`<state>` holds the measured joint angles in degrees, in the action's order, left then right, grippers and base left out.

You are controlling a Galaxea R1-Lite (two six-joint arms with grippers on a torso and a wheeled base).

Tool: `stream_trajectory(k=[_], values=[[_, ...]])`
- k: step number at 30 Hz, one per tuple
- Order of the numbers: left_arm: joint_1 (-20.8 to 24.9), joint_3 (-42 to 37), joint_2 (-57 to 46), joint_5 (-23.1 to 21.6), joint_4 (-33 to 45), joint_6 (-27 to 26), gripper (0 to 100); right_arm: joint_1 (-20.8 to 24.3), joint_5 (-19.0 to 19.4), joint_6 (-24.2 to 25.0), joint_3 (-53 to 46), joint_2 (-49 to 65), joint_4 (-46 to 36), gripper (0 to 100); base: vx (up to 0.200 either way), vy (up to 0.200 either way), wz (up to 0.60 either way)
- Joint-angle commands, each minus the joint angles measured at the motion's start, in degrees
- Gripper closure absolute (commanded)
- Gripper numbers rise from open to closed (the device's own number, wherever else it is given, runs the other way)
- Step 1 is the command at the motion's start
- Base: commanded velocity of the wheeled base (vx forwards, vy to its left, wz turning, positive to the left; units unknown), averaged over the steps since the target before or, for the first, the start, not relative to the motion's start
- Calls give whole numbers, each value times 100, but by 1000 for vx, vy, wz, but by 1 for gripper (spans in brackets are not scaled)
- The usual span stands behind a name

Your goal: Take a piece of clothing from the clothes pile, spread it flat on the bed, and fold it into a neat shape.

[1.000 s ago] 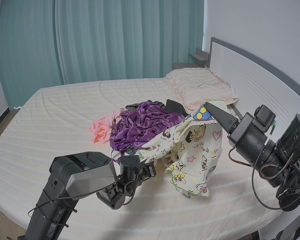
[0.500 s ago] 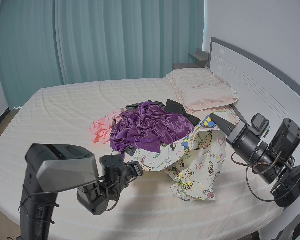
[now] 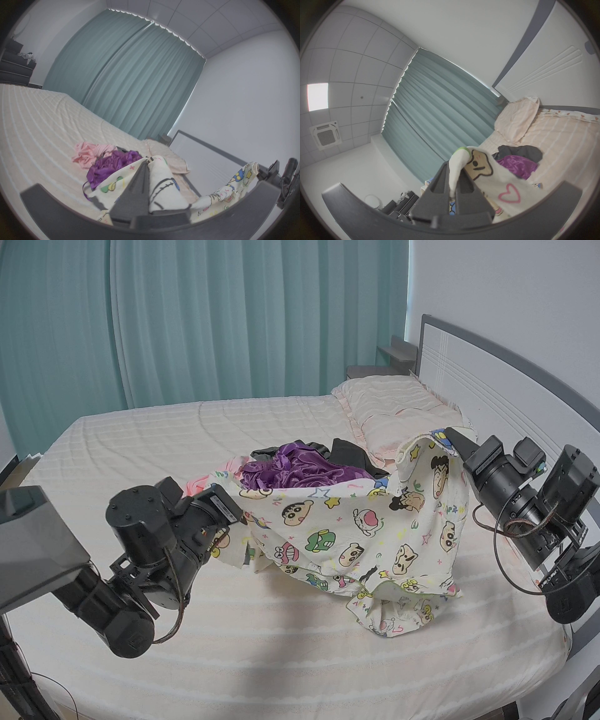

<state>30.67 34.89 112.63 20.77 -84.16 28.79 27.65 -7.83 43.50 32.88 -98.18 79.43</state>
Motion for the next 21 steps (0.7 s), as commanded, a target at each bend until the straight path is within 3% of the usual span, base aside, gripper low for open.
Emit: stream_trajectory(k=[1,7,9,14,21], values=[[141,-70,-804,146,32,-32,100,470,334,36,26,458,-244,100,0,0,0],[519,-35,-136,138,-4,21,100,522,835,388,131,-403,-139,100,0,0,0],[501,88,110,138,-4,82,100,522,835,396,342,-685,-86,100,0,0,0],[484,97,110,138,14,856,100,522,853,405,333,-896,-60,100,0,0,0],[528,-167,154,111,5,1014,100,364,835,546,-502,-878,415,100,0,0,0]])
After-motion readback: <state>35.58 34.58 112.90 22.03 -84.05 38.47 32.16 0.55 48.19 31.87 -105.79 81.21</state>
